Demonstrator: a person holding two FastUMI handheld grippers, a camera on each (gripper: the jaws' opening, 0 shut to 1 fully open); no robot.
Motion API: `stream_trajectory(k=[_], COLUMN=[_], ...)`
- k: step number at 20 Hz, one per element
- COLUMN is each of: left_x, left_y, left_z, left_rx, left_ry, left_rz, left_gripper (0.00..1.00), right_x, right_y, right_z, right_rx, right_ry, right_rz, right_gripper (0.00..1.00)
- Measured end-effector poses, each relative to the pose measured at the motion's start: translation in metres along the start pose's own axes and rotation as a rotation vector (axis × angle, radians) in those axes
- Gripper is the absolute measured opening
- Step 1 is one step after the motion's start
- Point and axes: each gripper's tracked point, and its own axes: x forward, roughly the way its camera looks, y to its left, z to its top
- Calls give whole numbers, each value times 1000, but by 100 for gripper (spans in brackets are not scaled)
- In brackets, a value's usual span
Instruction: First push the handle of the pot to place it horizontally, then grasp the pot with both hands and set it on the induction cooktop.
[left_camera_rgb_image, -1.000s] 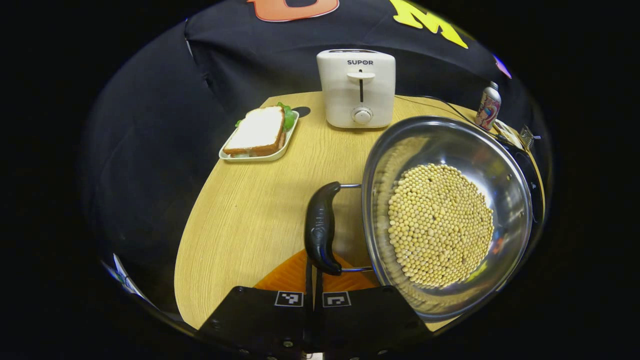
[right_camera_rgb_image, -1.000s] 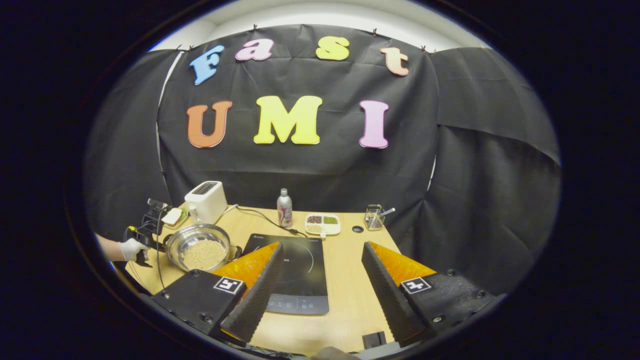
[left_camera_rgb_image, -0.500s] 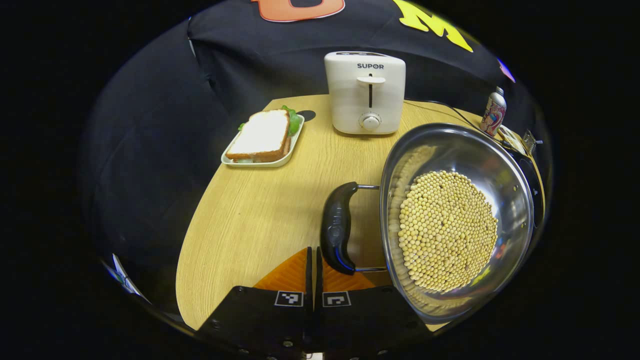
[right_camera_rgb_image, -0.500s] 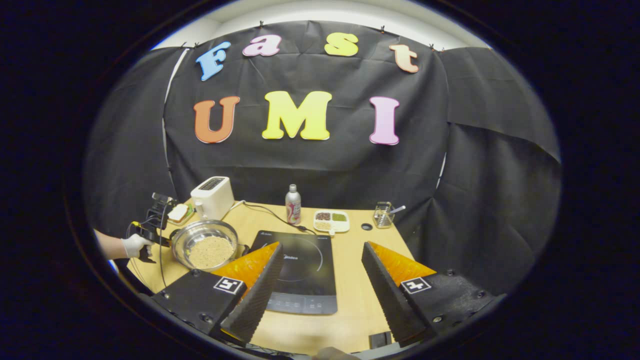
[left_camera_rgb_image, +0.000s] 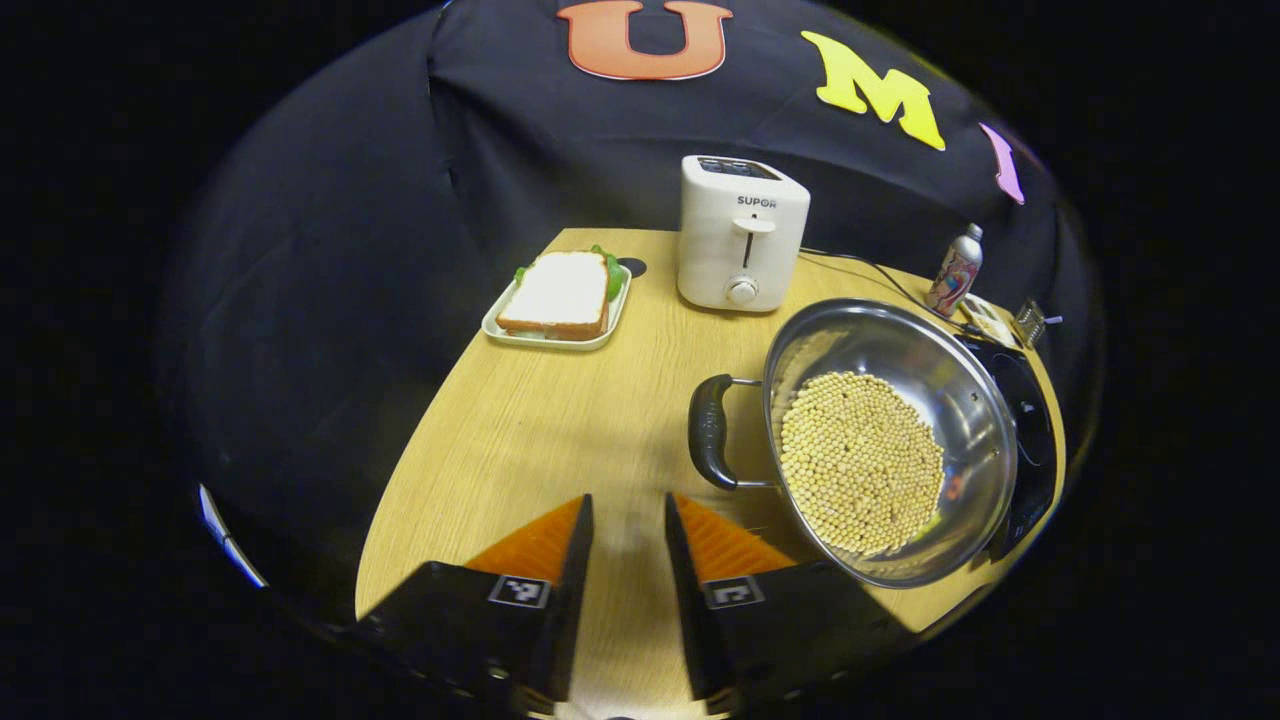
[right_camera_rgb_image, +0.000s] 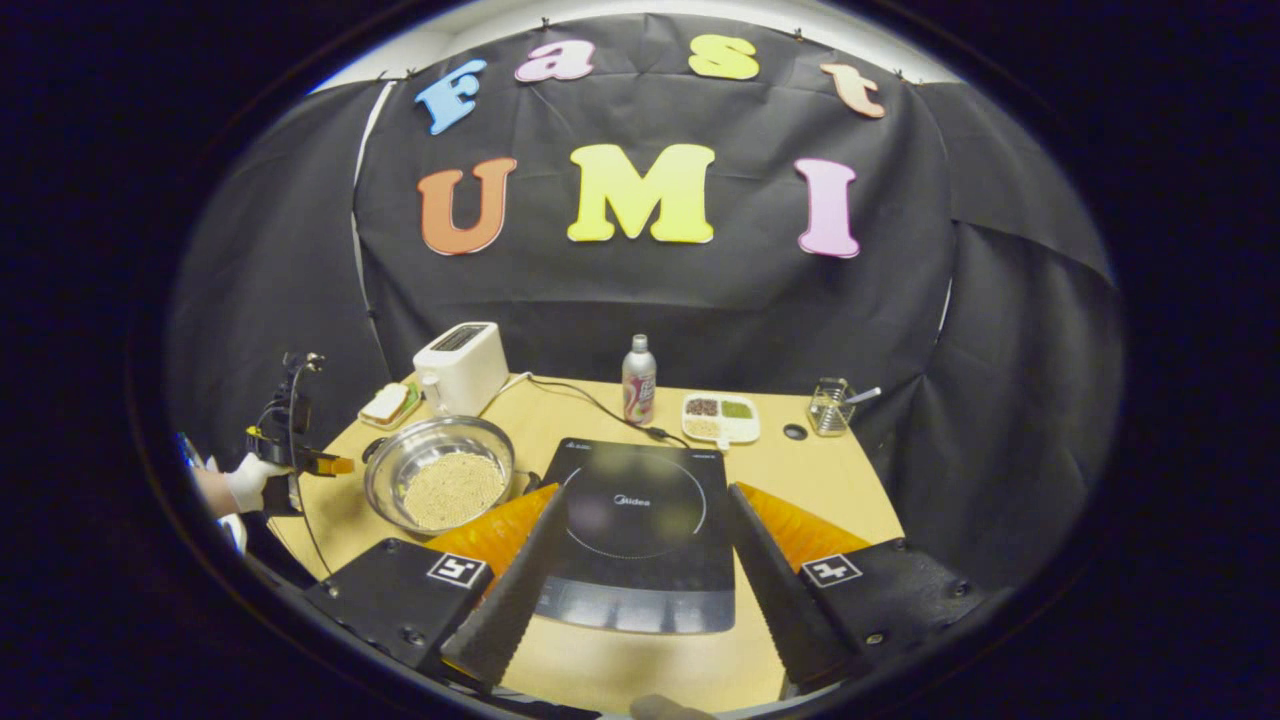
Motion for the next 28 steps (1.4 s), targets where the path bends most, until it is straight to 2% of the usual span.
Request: stream_trajectory(k=[1, 2, 3, 4, 8, 14, 15, 20, 22, 24, 28], left_x=[-3, -5, -8, -8, -5, 10, 12, 12, 15, 17, 20], left_y=[2, 6, 7, 8, -8, -23, -22, -24, -26, -25, -28], left_z=[1, 3, 6, 9, 18, 32, 34, 43, 44, 44, 52], left_rx=[-1, 6, 13, 18, 62, 104, 103, 64, 66, 78, 77], left_ry=[-15, -30, -40, -53, -71, -74, -75, -79, -86, -82, -89], left_rz=[0, 5, 7, 4, -40, -54, -51, -73, -81, -77, -86], left_gripper=[63, 61, 88, 96, 98, 98, 95, 95, 95, 96, 95], right_x=[7, 16, 25, 34, 83, 158, 170, 206, 214, 219, 227], right_y=[6, 13, 18, 22, 51, 118, 125, 147, 149, 150, 157], right_z=[-2, -3, -5, -10, -27, -64, -68, -84, -85, -89, -97], right_rx=[6, 12, 10, 0, 25, 60, 54, 53, 45, 40, 58], right_ry=[17, 24, 37, 54, 157, 312, 330, 386, 393, 410, 441], right_rz=[13, 33, 44, 55, 122, 252, 257, 278, 278, 277, 280], right_gripper=[98, 99, 99, 97, 99, 98, 97, 97, 99, 96, 97])
